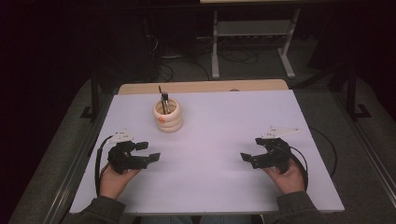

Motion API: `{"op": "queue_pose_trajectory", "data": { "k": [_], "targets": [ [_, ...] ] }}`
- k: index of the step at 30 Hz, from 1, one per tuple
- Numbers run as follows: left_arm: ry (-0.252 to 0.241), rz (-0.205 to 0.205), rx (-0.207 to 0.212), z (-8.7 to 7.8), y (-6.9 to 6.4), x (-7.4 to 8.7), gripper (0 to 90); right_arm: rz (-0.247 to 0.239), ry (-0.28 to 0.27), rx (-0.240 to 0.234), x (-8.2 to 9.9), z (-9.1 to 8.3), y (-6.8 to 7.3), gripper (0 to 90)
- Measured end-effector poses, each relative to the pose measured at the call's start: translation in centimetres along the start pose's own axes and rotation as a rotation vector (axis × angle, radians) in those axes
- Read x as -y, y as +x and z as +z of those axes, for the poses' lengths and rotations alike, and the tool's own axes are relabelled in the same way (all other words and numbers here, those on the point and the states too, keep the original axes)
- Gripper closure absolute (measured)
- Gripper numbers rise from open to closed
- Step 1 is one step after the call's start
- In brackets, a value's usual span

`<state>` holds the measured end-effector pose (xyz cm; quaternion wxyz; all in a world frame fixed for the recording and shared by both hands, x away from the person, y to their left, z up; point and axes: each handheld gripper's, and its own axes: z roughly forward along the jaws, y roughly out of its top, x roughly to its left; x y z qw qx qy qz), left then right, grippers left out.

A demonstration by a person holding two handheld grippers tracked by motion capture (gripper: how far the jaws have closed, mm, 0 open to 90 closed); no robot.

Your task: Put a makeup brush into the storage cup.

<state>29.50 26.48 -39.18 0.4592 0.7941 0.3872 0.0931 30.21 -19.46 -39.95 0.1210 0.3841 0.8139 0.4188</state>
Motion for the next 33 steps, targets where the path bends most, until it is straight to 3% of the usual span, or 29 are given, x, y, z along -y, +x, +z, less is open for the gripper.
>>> {"op": "queue_pose_trajectory", "data": {
  "k": [17,33],
  "targets": [
    [-0.014,0.011,0.0,-0.7,-1.2,1.7,24.9,-0.007,0.001,-0.002,0.4,0.2,0.1,14.5],
    [0.007,0.025,0.024,0.1,-1.6,2.3,22.9,-0.017,0.021,-0.019,0.6,0.7,-0.1,14.5]
  ]
}}
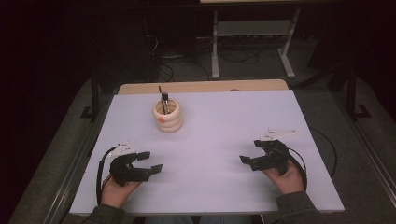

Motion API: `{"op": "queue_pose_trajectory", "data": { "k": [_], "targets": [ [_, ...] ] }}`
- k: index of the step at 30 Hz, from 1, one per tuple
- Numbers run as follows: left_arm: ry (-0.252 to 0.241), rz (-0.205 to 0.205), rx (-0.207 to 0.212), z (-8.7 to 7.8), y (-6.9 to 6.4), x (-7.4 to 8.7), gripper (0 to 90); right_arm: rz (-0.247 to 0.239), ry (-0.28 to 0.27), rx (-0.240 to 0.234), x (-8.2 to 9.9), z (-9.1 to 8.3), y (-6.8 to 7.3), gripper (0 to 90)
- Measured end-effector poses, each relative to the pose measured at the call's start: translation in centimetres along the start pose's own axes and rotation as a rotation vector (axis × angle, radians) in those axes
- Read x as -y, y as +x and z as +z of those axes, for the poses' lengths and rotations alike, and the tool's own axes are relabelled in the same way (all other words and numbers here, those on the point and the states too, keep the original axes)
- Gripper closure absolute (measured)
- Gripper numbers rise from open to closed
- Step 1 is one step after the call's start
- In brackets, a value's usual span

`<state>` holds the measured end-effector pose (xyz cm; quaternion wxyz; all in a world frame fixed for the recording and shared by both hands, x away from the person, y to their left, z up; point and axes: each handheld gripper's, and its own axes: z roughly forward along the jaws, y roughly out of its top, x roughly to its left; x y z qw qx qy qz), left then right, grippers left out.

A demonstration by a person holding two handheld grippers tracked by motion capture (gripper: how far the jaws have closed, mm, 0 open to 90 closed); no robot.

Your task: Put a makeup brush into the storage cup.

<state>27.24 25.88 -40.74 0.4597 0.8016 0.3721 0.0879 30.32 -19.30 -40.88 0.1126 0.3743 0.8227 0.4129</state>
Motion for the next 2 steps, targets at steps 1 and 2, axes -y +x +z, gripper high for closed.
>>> {"op": "queue_pose_trajectory", "data": {
  "k": [1,2],
  "targets": [
    [0.002,0.005,0.001,0.01,-0.02,-0.03,22.9,-0.004,0.002,-0.001,0.0,0.0,0.01,14.5],
    [0.001,0.005,0.001,0.03,-0.03,-0.03,22.9,-0.003,0.002,0.0,-0.01,-0.02,0.04,14.5]
  ]
}}
